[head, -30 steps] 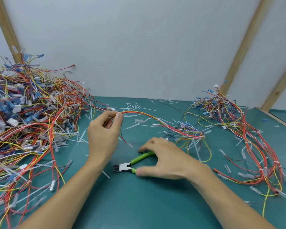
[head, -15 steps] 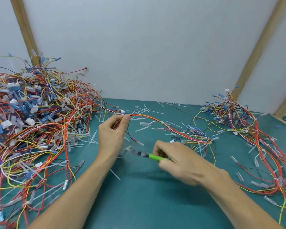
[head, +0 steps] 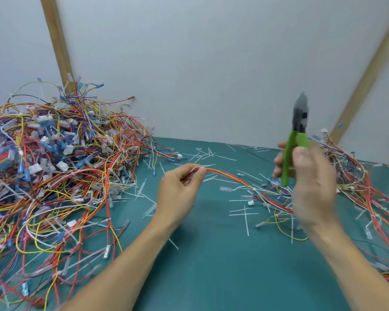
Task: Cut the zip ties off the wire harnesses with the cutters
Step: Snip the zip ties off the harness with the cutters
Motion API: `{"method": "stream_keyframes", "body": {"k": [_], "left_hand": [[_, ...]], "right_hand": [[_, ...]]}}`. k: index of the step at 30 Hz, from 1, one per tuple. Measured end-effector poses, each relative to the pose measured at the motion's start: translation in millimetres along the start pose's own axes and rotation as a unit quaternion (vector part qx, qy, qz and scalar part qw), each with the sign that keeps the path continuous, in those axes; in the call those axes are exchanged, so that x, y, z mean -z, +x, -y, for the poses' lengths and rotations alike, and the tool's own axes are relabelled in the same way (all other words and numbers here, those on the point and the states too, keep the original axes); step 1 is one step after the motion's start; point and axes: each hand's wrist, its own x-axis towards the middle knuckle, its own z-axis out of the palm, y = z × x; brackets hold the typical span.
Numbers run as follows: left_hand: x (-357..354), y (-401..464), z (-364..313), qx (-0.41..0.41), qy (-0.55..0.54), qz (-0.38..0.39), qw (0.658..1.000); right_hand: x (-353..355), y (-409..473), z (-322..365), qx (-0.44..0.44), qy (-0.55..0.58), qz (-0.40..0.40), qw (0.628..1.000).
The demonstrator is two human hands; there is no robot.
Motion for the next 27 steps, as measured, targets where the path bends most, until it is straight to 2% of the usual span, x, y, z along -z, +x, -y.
{"method": "stream_keyframes", "body": {"k": [3, 7, 12, 15, 17, 18, 20, 21, 23, 27], "left_hand": [[-3.7, -4.7, -3.3, -0.03, 0.048, 0.042, 0.998], [-6.9, -7.9, -4.3, -0.033, 0.067, 0.072, 0.995], [-6.2, -10.4, -4.1, 0.002, 0.069, 0.111, 0.991], [-3.5, -8.7, -2.6, 0.028, 0.085, 0.121, 0.989], [-1.5, -7.8, -2.1, 0.033, 0.109, 0.14, 0.984], [-0.7, -7.8, -2.1, 0.032, 0.12, 0.148, 0.981], [1.0, -8.4, -2.6, 0.025, 0.142, 0.148, 0.978], [1.2, -9.0, -2.4, 0.022, 0.152, 0.142, 0.978], [0.4, -10.5, -2.6, 0.019, 0.166, 0.122, 0.978], [0.9, -10.3, -3.3, 0.021, 0.165, 0.085, 0.982]], "right_hand": [[-7.8, -7.2, -9.3, -0.058, -0.06, 0.101, 0.991], [-10.8, -14.2, -18.8, -0.157, -0.007, 0.24, 0.958], [-24.0, -29.4, -28.1, -0.258, 0.071, 0.267, 0.926], [-26.2, -35.2, -35.1, -0.302, 0.054, 0.268, 0.913], [-21.0, -32.8, -41.1, -0.287, -0.037, 0.278, 0.916], [-16.4, -29.2, -44.6, -0.251, -0.112, 0.262, 0.925], [-3.1, -17.1, -52.2, -0.156, -0.276, 0.173, 0.932], [5.9, -9.7, -56.3, -0.129, -0.339, 0.121, 0.924], [25.0, 4.8, -66.5, -0.152, -0.401, 0.071, 0.901], [46.1, 11.6, -87.0, -0.292, -0.468, 0.161, 0.818]]}}
